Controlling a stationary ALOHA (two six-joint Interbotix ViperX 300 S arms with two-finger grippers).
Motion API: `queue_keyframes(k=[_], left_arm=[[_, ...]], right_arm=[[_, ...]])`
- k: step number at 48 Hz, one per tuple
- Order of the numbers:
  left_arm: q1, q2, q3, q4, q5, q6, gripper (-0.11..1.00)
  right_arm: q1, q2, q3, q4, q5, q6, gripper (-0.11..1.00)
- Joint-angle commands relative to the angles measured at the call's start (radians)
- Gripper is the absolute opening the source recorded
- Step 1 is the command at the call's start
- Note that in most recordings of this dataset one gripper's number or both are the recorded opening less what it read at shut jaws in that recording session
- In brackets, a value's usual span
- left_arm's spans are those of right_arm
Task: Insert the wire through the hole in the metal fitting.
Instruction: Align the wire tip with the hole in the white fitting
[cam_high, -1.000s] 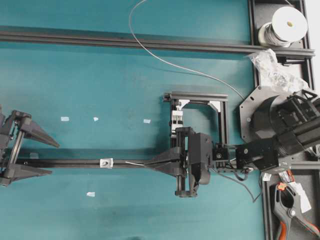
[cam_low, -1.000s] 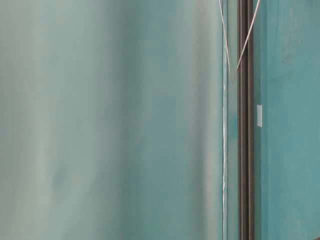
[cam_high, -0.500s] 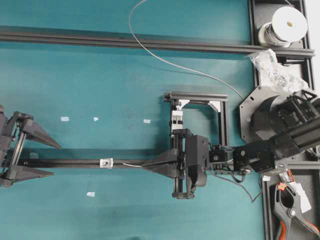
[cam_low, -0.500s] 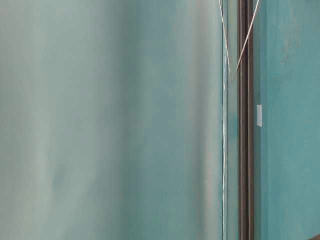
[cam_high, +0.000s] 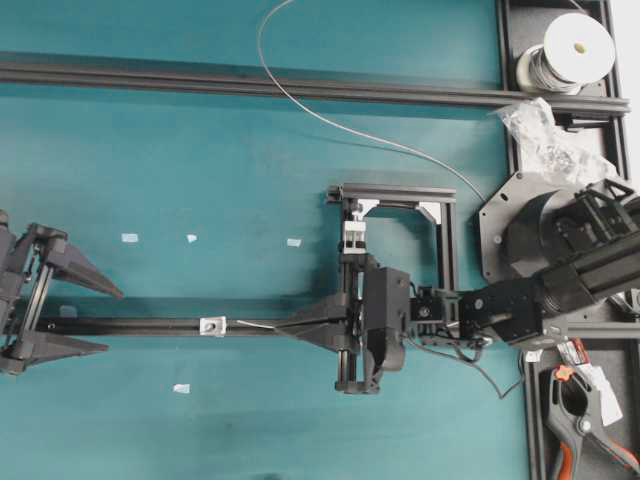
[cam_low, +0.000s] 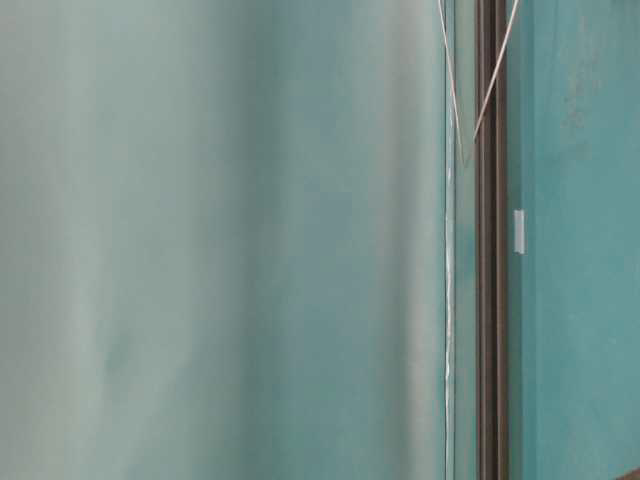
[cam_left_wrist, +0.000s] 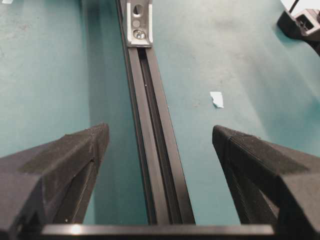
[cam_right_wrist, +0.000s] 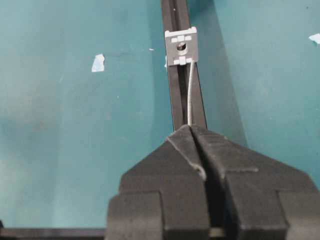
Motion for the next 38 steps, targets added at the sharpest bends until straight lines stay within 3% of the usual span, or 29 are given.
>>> queue_keyframes(k=[1,38], left_arm=[[-0.005,-0.011,-0.009,0.0,-0.005,0.002,0.79],[-0.005,-0.011,-0.009,0.002,0.005,0.003,0.79]], right_arm=[[-0.008,-0.008,-0.017,-0.003,0.006,-0.002,0.0],[-0.028,-0.002,-0.048,-0.029,0.044,-0.023,0.0]])
